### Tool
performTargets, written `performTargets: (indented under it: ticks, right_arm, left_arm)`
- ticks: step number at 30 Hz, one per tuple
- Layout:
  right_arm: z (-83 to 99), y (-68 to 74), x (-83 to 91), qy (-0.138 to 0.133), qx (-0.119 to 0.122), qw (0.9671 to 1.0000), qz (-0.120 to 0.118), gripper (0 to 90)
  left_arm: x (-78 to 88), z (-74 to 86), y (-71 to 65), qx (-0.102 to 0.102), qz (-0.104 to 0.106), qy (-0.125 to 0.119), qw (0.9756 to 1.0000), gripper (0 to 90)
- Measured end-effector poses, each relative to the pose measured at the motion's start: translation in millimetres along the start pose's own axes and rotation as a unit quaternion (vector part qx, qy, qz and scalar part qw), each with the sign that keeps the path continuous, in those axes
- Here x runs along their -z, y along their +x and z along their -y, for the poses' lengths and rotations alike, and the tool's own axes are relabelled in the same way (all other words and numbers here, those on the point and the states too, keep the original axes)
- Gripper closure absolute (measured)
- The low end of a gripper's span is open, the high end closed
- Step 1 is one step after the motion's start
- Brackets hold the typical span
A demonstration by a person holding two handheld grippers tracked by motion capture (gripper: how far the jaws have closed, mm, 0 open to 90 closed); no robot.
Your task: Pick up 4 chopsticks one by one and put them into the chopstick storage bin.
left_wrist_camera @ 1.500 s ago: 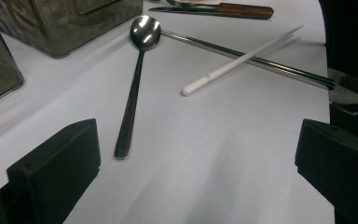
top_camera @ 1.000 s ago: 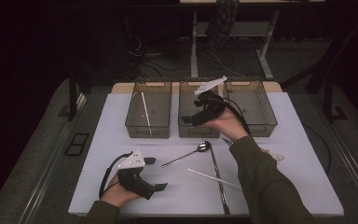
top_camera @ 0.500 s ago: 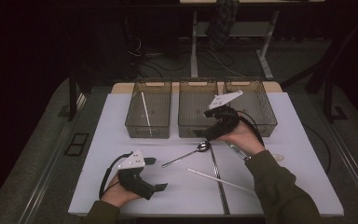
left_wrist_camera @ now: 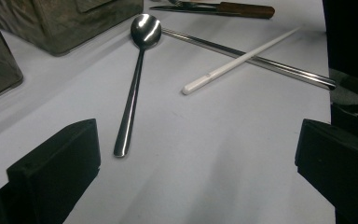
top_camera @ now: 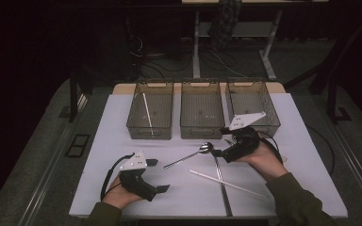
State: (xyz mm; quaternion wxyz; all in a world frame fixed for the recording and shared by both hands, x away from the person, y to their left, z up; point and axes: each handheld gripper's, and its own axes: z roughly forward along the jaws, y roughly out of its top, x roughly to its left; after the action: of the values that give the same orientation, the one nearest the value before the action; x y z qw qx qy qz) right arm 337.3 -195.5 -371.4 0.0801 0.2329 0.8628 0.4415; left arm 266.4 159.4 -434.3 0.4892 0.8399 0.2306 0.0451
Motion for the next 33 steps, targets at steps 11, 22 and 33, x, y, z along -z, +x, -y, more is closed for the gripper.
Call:
performTargets:
  ticks: [11, 22, 33]
  right_arm:
    - [43.3, 15.4, 15.2, 0.009, -0.014, 0.9999, -0.001, 9.6]
    - [74.3, 28.1, 24.4, 0.031, -0.020, 0.9992, -0.011, 14.4]
    - [89.7, 35.9, 14.7, 0.087, -0.009, 0.9953, -0.041, 50.0]
  left_arm:
    - [-1.0, 0.4, -0.2, -0.001, -0.002, 0.005, 1.0000, 0.0]
    - [0.7, 1.6, 0.7, -0.003, -0.003, 0.006, 1.0000, 0.0]
    - [0.1, 2.1, 0.3, -0.004, -0.002, 0.009, 0.9999, 0.0]
